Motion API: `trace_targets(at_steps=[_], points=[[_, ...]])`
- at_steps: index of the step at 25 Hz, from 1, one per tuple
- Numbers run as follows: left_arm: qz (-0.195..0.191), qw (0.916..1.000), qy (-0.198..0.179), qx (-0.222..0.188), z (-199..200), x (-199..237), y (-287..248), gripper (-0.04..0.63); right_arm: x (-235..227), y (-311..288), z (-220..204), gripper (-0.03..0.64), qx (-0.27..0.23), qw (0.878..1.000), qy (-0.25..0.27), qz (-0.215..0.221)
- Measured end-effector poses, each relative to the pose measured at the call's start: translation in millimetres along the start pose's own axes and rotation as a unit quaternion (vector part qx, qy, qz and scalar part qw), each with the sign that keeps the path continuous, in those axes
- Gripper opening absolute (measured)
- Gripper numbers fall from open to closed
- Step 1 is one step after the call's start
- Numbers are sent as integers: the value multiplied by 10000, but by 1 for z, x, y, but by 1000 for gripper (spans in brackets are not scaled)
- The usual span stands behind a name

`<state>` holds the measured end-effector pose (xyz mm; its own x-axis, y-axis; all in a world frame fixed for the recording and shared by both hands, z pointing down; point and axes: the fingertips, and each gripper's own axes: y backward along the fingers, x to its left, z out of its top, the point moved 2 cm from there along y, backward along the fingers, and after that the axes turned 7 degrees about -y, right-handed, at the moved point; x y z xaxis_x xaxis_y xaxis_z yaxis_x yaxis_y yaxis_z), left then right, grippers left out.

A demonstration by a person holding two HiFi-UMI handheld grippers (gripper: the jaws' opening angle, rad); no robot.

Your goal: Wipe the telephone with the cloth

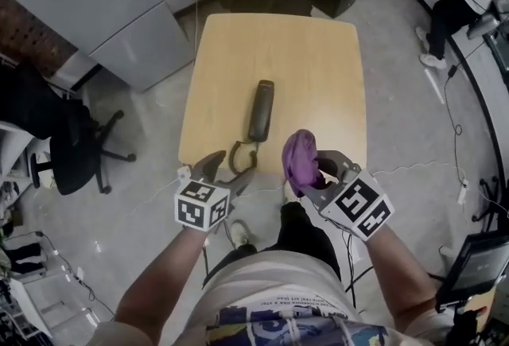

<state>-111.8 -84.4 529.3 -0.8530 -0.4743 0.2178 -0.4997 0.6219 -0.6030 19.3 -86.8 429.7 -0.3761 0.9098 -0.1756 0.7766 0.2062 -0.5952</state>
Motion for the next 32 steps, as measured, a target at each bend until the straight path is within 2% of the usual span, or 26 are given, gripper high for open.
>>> trace_targets(at_steps=[4,7,9,10,13,18,22,32], points=[[-754,9953,-68,-608,0,-22,66,252,54,-5,8,113,-135,9997,-33,-182],[-1199,9889,-90,-874,-10,-25,119,136,98,-22,13,113,-149,9996,-37,-248],[-1492,9838,-49,-997,-18,-29,147,81,122,-32,13,114,-126,9995,-82,-284],[-1674,9805,-55,-1026,-21,-35,155,17,132,-33,12,112,-111,9993,-124,-334],[-2122,9718,-145,-1019,-30,-61,167,5,153,-22,3,114,-88,9988,-200,-436],[-2260,9693,-98,-967,-31,-97,184,5,180,1,-9,113,-40,9995,-43,-298],[-2230,9696,-256,-977,-32,-131,187,5,194,22,-26,112,9,9996,129,-247],[-1995,9742,-206,-1036,-48,-194,196,5,222,57,-61,112,-160,9996,240,-4]])
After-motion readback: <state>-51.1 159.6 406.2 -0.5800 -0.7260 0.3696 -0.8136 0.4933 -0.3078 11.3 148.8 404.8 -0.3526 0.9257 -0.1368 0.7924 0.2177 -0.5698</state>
